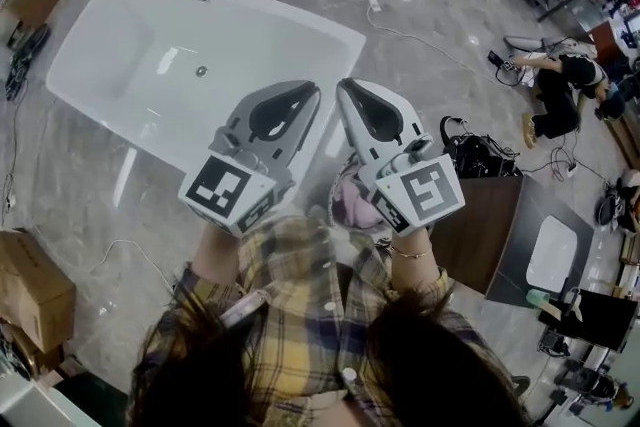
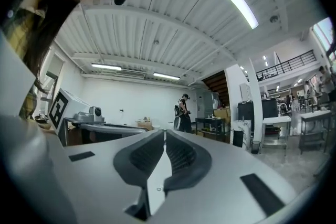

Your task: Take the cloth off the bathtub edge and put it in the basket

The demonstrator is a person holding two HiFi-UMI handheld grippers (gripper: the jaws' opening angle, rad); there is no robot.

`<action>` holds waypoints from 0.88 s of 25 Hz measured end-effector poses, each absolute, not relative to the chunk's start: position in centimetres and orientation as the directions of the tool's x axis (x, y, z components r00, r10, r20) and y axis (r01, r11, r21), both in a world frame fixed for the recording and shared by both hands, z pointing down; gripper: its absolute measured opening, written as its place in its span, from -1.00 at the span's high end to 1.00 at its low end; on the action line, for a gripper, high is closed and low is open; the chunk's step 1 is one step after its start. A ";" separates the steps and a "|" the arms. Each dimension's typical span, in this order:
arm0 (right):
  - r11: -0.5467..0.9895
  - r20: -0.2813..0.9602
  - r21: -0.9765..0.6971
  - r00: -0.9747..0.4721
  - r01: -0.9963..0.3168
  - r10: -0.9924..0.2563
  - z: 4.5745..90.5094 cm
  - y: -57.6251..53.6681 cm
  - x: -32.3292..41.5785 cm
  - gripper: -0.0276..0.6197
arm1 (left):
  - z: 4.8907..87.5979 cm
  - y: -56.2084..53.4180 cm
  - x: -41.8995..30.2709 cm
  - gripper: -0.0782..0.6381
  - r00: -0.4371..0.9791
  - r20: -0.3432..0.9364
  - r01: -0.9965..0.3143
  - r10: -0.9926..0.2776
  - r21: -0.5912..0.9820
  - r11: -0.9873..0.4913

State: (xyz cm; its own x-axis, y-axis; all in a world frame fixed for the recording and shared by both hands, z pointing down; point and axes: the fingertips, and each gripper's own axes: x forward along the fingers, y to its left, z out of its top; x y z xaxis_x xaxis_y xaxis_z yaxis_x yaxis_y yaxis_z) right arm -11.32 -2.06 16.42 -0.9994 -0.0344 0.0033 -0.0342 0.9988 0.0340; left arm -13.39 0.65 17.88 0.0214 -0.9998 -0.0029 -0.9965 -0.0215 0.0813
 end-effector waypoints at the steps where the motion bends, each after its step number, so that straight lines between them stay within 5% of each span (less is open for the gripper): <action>1: 0.999 0.001 0.033 -1.000 -0.025 -0.025 16.3 -1.8 -11.5 0.84 | 17.6 1.0 -13.5 0.69 0.011 -0.008 -0.997 -1.000 0.079 -0.012; 22: 0.999 0.012 0.001 -0.999 -0.047 -0.047 16.7 -4.2 -9.3 0.87 | 15.7 -0.7 -10.7 0.73 0.058 -0.065 -0.998 -0.996 0.031 -0.060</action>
